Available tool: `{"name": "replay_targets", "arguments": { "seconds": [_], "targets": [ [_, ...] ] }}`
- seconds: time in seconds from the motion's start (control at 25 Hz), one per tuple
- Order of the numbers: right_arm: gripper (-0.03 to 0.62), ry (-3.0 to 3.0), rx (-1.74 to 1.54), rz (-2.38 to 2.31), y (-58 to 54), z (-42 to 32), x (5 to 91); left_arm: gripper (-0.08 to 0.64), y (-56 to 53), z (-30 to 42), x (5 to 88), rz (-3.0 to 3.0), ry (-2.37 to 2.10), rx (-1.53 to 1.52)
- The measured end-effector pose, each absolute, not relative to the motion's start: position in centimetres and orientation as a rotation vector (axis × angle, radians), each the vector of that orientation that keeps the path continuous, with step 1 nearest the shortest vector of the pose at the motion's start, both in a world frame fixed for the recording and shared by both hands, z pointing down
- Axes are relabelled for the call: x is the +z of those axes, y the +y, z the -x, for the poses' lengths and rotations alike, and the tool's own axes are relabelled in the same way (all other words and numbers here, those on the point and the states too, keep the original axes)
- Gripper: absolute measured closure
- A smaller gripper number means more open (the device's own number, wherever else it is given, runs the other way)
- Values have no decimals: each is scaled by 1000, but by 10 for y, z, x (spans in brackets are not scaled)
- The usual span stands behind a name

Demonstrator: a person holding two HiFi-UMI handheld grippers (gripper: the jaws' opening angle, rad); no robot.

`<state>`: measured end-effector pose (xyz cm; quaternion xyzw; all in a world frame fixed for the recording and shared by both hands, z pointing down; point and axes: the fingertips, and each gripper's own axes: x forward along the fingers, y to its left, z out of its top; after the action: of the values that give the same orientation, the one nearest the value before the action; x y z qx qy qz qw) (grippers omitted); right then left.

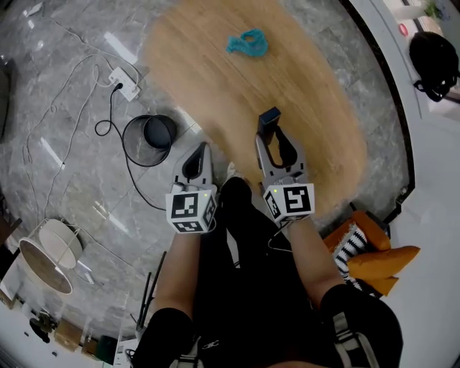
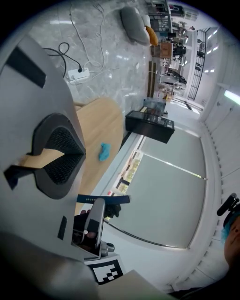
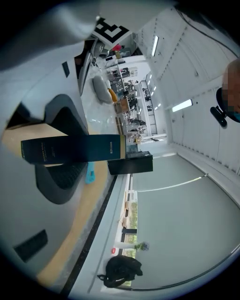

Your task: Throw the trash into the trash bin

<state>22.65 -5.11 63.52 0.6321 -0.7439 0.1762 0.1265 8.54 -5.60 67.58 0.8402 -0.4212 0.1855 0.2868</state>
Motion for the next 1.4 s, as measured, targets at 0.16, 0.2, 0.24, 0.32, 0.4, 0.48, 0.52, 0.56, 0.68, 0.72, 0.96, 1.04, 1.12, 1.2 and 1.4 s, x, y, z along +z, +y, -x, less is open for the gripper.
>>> {"name": "replay_targets", "arguments": {
  "seconds": [0.16, 0.2, 0.24, 0.32, 0.4, 0.48, 0.52, 0.56, 0.68, 0.72, 0.96, 1.04, 1.12, 1.2, 1.4],
  "targets": [
    [414, -2236, 511, -1743, -61, -188, 633, 548, -59, -51, 674, -2180, -1215, 465],
    [414, -2256, 512, -1718, -65, -176, 633, 549, -60, -39, 675, -2157, -1245, 455],
    [414, -2275, 515, -1692, -68, -164, 634, 549, -61, -26, 677, -2134, -1275, 446],
    [414, -2315, 525, -1628, -73, -136, 637, 548, -60, 0, 680, -2084, -1334, 433],
    [414, -2357, 530, -1550, -78, -107, 642, 548, -58, 25, 684, -2034, -1386, 421],
    [414, -2396, 532, -1473, -85, -76, 647, 549, -57, 49, 687, -1992, -1430, 406],
    [414, -2413, 538, -1437, -88, -60, 649, 548, -56, 61, 688, -1973, -1451, 399],
    [414, -2428, 547, -1401, -90, -44, 651, 549, -54, 73, 690, -1954, -1471, 394],
    [414, -2468, 566, -1302, -93, 4, 658, 549, -47, 110, 696, -1901, -1520, 387],
    [414, -2480, 559, -1269, -93, 21, 660, 549, -44, 123, 699, -1883, -1532, 383],
    [414, -2482, 590, -1140, -88, 97, 686, 548, -35, 184, 719, -1796, -1561, 346],
    [414, -2460, 642, -1111, -82, 116, 702, 548, -32, 200, 725, -1783, -1557, 338],
    [413, -2434, 667, -1087, -79, 134, 719, 549, -31, 214, 732, -1779, -1545, 338],
    [414, -2408, 664, -1076, -80, 150, 738, 548, -33, 228, 740, -1779, -1531, 341],
    [413, -2351, 722, -1047, -91, 186, 785, 549, -36, 257, 761, -1772, -1503, 349]
  ]
}}
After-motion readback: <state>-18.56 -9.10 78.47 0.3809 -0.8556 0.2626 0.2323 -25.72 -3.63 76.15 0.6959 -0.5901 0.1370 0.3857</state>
